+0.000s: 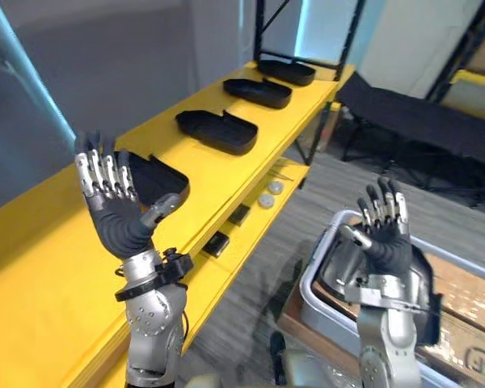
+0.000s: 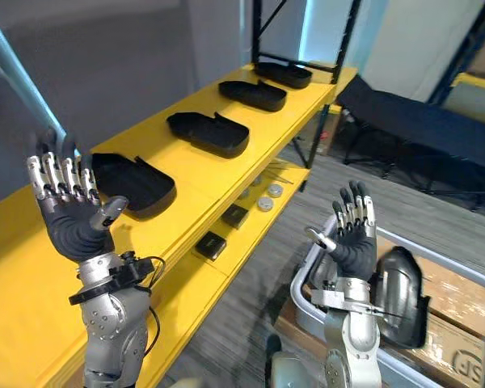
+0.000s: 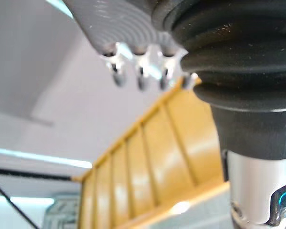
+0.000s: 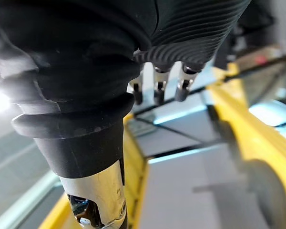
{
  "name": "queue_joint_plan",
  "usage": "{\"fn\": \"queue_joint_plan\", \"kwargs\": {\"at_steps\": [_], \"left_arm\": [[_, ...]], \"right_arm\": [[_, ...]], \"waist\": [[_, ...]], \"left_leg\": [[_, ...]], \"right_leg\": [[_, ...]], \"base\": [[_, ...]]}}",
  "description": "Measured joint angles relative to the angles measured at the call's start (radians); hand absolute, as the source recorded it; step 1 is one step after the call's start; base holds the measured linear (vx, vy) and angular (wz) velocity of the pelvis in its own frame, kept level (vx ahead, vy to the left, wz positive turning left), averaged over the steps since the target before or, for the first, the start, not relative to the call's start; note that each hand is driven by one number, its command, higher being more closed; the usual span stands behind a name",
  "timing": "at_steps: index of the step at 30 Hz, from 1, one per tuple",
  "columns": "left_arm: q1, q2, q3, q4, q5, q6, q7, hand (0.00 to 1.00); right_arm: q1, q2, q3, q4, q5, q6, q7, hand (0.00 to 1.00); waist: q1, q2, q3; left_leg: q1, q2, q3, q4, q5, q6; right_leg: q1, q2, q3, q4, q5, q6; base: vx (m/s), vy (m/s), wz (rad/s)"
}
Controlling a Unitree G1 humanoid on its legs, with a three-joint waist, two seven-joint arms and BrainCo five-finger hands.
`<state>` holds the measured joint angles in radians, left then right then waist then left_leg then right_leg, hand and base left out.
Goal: Walk over and take plastic housings, then place them on the shelf
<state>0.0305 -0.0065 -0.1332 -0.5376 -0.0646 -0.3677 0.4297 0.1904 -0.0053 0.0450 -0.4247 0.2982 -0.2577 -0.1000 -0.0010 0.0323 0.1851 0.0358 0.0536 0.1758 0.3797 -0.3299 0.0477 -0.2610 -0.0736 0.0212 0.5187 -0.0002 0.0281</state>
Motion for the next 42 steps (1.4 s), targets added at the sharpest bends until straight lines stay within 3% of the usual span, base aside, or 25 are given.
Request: {"fn": "queue_joint_plan", "kwargs": {"at_steps": [3, 5, 8, 10, 11, 12, 13, 14, 15, 16, 17, 19, 21, 23, 24, 27, 30, 35, 42], "left_arm": [[-0.038, 0.009, -0.007, -0.007, 0.006, 0.009, -0.002, 0.00], [-0.044, 0.053, 0.007, -0.008, -0.009, 0.031, -0.001, 0.00], [-0.033, 0.065, 0.032, 0.014, -0.080, 0.042, -0.021, 0.00], [-0.017, 0.063, 0.031, 0.039, -0.128, 0.043, -0.045, 0.00], [-0.011, 0.056, 0.028, 0.061, -0.159, 0.044, -0.058, 0.00], [-0.009, 0.054, 0.024, 0.070, -0.174, 0.044, -0.058, 0.00], [0.000, 0.033, 0.007, 0.091, -0.179, 0.044, -0.058, 0.00], [0.026, -0.015, -0.028, 0.098, -0.183, 0.044, -0.056, 0.00], [0.041, -0.043, -0.076, 0.114, -0.202, 0.048, -0.055, 0.00], [0.045, -0.039, -0.111, 0.128, -0.211, 0.059, -0.063, 0.00], [0.057, -0.043, -0.158, 0.138, -0.213, 0.080, -0.079, 0.00], [0.057, -0.041, -0.178, 0.137, -0.211, 0.078, -0.103, 0.00], [0.066, -0.040, -0.179, 0.144, -0.209, 0.077, -0.109, 0.00], [0.087, -0.039, -0.178, 0.146, -0.200, 0.065, -0.107, 0.00], [0.090, -0.038, -0.178, 0.149, -0.203, 0.058, -0.111, 0.00], [0.085, 0.004, -0.162, 0.154, -0.234, 0.050, -0.133, 0.00], [0.076, 0.031, -0.155, 0.166, -0.234, 0.050, -0.135, 0.00], [0.025, 0.031, -0.155, 0.165, -0.200, 0.065, -0.152, 0.00], [-0.013, 0.039, -0.171, 0.166, -0.202, 0.071, -0.178, 0.00]], "right_arm": [[-0.012, 0.007, 0.027, 0.002, -0.053, -0.004, -0.069, 0.00], [-0.026, 0.026, 0.028, 0.021, -0.072, -0.003, -0.104, 0.00], [-0.040, 0.040, 0.027, 0.099, -0.089, 0.006, -0.122, 0.00], [-0.035, 0.044, 0.028, 0.130, -0.105, 0.032, -0.122, 0.00], [-0.030, 0.047, 0.028, 0.140, -0.098, 0.043, -0.121, 0.00], [-0.024, 0.053, 0.027, 0.139, -0.092, 0.044, -0.116, 0.00], [-0.017, 0.054, 0.026, 0.138, -0.076, 0.051, -0.097, 0.00], [-0.018, 0.022, 0.021, 0.138, -0.076, 0.071, -0.086, 0.00], [-0.018, -0.016, 0.004, 0.139, -0.079, 0.092, -0.071, 0.00], [-0.011, -0.036, -0.010, 0.140, -0.081, 0.107, -0.070, 0.00], [0.008, -0.056, -0.033, 0.148, -0.087, 0.125, -0.070, 0.00], [0.028, -0.062, -0.052, 0.149, -0.083, 0.130, -0.070, 0.00], [0.051, -0.070, -0.070, 0.157, -0.076, 0.130, -0.076, 0.00], [0.043, -0.077, -0.071, 0.158, -0.081, 0.128, -0.084, 0.00], [0.028, -0.082, -0.076, 0.159, -0.093, 0.120, -0.101, 0.00], [-0.016, -0.066, -0.082, 0.191, -0.116, 0.127, -0.143, 0.00], [-0.071, -0.066, -0.129, 0.315, -0.107, 0.132, -0.177, 0.00], [-0.210, -0.110, -0.204, 0.494, -0.126, 0.157, -0.273, 0.00], [-0.464, -0.214, -0.241, 0.710, -0.148, 0.195, -0.383, 0.00]], "waist": [[0.003, 0.001, -0.006], [0.012, -0.006, -0.011], [0.009, -0.018, -0.030], [0.004, -0.020, -0.031], [-0.009, -0.034, -0.037], [-0.016, -0.048, -0.042], [-0.025, -0.053, -0.051], [-0.032, -0.020, -0.047], [-0.044, 0.017, -0.029], [-0.055, 0.035, -0.022], [-0.072, 0.042, -0.022], [-0.073, 0.038, -0.020], [-0.067, 0.036, -0.018], [-0.067, 0.035, -0.015], [-0.067, 0.034, -0.008], [-0.063, -0.016, 0.072], [-0.059, -0.026, 0.103], [-0.054, 0.012, 0.149], [-0.017, 0.008, 0.227]], "left_leg": [[-0.023, 0.024, 0.004, -0.059, 0.056, -0.021], [-0.031, 0.049, 0.042, -0.099, 0.098, -0.053], [-0.060, 0.114, 0.099, -0.095, 0.126, -0.102], [-0.067, 0.170, 0.111, -0.090, 0.151, -0.145], [-0.071, 0.199, 0.113, -0.090, 0.171, -0.182], [-0.070, 0.209, 0.114, -0.091, 0.177, -0.207], [-0.067, 0.244, 0.110, -0.095, 0.179, -0.250], [-0.066, 0.293, 0.099, -0.101, 0.182, -0.256], [-0.065, 0.327, 0.078, -0.111, 0.193, -0.248], [-0.062, 0.336, 0.070, -0.117, 0.215, -0.244], [-0.053, 0.330, 0.068, -0.127, 0.262, -0.225], [-0.055, 0.280, 0.043, -0.123, 0.264, -0.219], [-0.058, 0.199, -0.012, -0.136, 0.197, -0.202], [-0.051, 0.171, -0.033, -0.184, 0.178, -0.194], [-0.048, 0.154, -0.034, -0.220, 0.162, -0.228], [-0.065, 0.100, -0.002, -0.190, 0.164, -0.229], [-0.111, 0.094, -0.006, -0.127, 0.143, -0.222], [-0.182, 0.100, -0.068, -0.095, 0.139, -0.222], [-0.252, 0.102, -0.136, -0.050, 0.136, -0.227]], "right_leg": [[0.050, -0.103, 0.012, 0.096, -0.034, -0.015], [0.086, -0.201, 0.023, 0.108, -0.031, -0.018], [0.089, -0.272, 0.024, 0.041, -0.028, -0.023], [0.091, -0.271, 0.011, -0.051, -0.019, -0.012], [0.109, -0.266, -0.012, -0.144, 0.025, 0.059], [0.122, -0.266, -0.028, -0.187, 0.076, 0.089], [0.131, -0.239, -0.063, -0.204, -0.011, 0.217], [0.127, -0.196, -0.088, -0.216, -0.089, 0.211], [0.119, -0.153, -0.089, -0.206, -0.107, 0.192], [0.116, -0.140, -0.088, -0.193, -0.112, 0.181], [0.103, -0.132, -0.079, -0.170, -0.125, 0.161], [0.081, -0.129, -0.041, -0.179, -0.128, 0.150], [0.082, -0.125, -0.008, -0.239, -0.092, 0.146], [0.071, -0.121, 0.009, -0.284, -0.059, 0.152], [0.056, -0.125, 0.020, -0.321, -0.026, 0.165], [0.070, -0.177, 0.049, -0.419, 0.069, 0.182], [0.069, -0.186, 0.026, -0.465, 0.124, 0.187], [0.077, -0.178, -0.028, -0.529, 0.174, 0.177], [0.078, -0.173, -0.080, -0.540, 0.186, 0.162]], "base": [[-0.10, -0.098, -0.23], [-0.09, -0.230, -0.51], [-0.06, -0.352, -0.76], [-0.05, -0.502, -0.78], [-0.05, -0.563, -0.59], [-0.03, -0.735, -0.50], [-0.01, -0.628, -0.62], [-0.02, -0.698, -0.74], [-0.03, -0.401, -0.53], [-0.03, -0.391, -0.29], [-0.05, -0.297, -0.32], [-0.08, -0.215, -0.46], [-0.11, -0.068, -0.44], [-0.09, 0.026, -0.37], [-0.11, 0.108, -0.41], [-0.11, 0.170, -0.29], [-0.06, 0.082, -0.09], [-0.03, -0.006, 0.16], [-0.08, 0.004, 0.21]]}}
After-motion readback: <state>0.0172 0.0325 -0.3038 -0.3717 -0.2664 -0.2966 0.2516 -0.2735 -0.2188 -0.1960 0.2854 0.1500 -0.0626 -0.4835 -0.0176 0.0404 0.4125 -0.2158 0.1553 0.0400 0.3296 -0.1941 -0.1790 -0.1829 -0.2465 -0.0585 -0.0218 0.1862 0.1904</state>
